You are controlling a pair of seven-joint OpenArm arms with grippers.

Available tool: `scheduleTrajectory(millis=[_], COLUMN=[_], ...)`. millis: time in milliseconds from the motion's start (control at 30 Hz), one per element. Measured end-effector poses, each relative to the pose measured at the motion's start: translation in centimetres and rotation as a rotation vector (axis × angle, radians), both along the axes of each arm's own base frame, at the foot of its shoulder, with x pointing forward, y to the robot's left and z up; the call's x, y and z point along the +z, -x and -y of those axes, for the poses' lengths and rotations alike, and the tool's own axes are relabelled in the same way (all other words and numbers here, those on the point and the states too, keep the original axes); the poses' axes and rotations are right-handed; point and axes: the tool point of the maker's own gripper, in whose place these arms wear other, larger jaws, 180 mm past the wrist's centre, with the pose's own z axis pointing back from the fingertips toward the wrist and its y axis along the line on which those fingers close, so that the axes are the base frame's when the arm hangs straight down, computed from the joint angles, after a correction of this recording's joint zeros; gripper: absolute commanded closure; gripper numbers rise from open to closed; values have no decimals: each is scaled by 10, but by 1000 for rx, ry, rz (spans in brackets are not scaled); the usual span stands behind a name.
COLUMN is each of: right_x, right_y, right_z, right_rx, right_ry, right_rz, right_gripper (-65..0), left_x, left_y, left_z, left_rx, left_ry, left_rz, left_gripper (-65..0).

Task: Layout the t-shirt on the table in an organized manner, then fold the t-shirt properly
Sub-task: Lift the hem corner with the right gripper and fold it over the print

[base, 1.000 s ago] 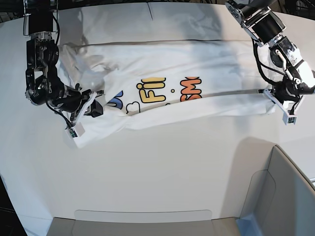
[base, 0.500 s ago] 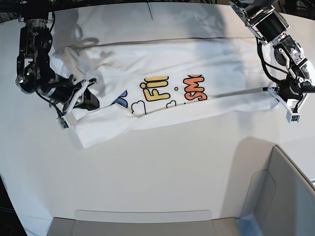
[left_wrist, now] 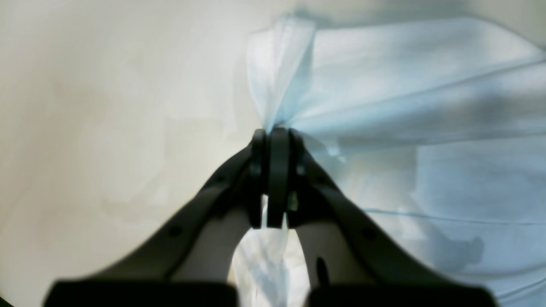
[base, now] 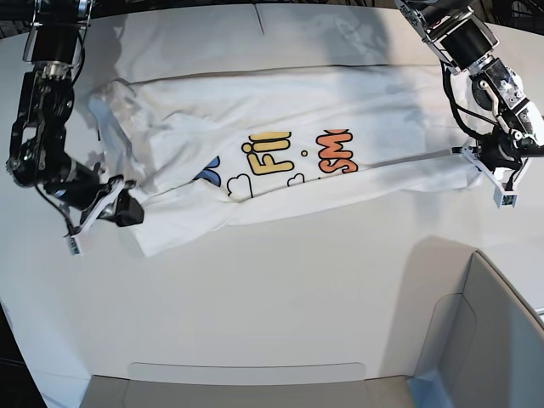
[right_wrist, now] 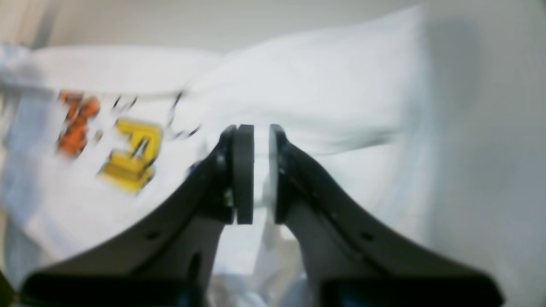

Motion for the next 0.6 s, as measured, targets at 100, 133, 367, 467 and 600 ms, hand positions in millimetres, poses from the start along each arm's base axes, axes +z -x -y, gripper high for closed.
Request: scheduleTrajectory(millis=[100,133,367,467,600], right_x=[3,6,-7,-6,-1], right_y=[-14,-17,-35,-40,-57], right_z=[13,13,40,40,53], right_rx=[52,79,22,65,38], right_ry=[20,28,71,113,148], right_rz=[21,37,-14,-3,6], right_gripper=[-174,-181,-188,-188,-188], left_x=[0,0,0,0,-1], left_y=[0,0,-1,0,-5], left_z=[1,1,1,1,9], left_rx=[-1,-2,-3,-2,-42], left_ry=[1,2,3,2,-8], left_rz=[-1,0,2,1,-10], left_gripper=[0,0,0,0,0])
